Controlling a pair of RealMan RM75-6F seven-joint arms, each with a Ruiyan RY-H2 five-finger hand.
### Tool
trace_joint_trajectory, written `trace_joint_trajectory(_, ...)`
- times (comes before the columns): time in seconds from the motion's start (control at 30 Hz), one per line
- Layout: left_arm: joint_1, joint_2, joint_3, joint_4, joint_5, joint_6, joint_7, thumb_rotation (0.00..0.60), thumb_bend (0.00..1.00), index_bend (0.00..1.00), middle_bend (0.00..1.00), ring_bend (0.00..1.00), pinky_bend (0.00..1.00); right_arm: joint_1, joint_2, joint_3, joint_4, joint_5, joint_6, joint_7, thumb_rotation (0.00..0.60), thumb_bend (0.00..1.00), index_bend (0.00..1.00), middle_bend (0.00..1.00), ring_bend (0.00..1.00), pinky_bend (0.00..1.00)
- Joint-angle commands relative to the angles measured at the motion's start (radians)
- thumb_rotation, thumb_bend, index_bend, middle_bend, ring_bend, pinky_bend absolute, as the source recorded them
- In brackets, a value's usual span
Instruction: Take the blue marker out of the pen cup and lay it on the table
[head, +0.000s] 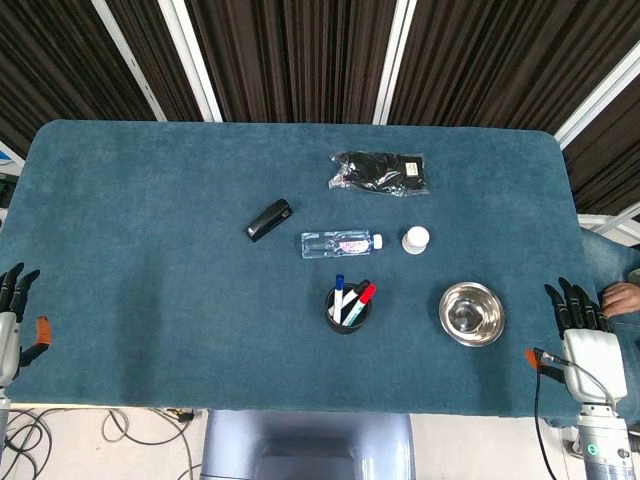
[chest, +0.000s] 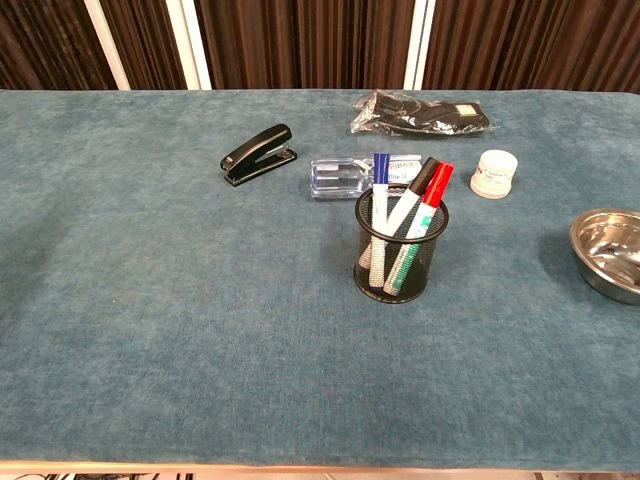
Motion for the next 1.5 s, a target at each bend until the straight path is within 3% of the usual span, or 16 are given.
trace_joint_trajectory(0.03,0.000,0.000,0.000,0.000,0.000,0.000,0.000,0.600,0.56,0.10,0.00,0.00,0.00,0.000,0.000,0.000,-0.001,0.000,0.001,0.000,0.600,0.25,0.09,0.00,0.00,0.16)
trace_joint_trajectory(0.6,0.001,0.000,0.000,0.000,0.003,0.002,-0.001,0.600,0.56,0.10,0.00,0.00,0.00,-0.001,0.005,0.000,-0.007,-0.001,-0.001,0.015,0.600,0.25,0.09,0.00,0.00,0.16)
trace_joint_trajectory(1.13,0.002,-0.001,-0.002,-0.008,-0.015,-0.005,-0.005,0.600,0.56,0.10,0.00,0.00,0.00,0.016,0.023,-0.006,-0.025,-0.002,-0.052,0.144,0.600,0.24,0.09,0.00,0.00,0.16)
trace_joint_trajectory(1.23,0.000,-0.001,-0.004,-0.006,-0.019,-0.009,-0.003,0.600,0.56,0.10,0.00,0.00,0.00,0.050,0.046,0.001,-0.042,-0.013,-0.105,0.215,0.600,0.23,0.08,0.00,0.00,0.16)
trace_joint_trajectory(1.5,-0.001,-0.001,-0.005,-0.007,-0.020,-0.011,-0.005,0.600,0.56,0.10,0.00,0.00,0.00,0.267,0.206,0.087,-0.098,-0.035,-0.397,0.458,0.600,0.19,0.08,0.00,0.00,0.16)
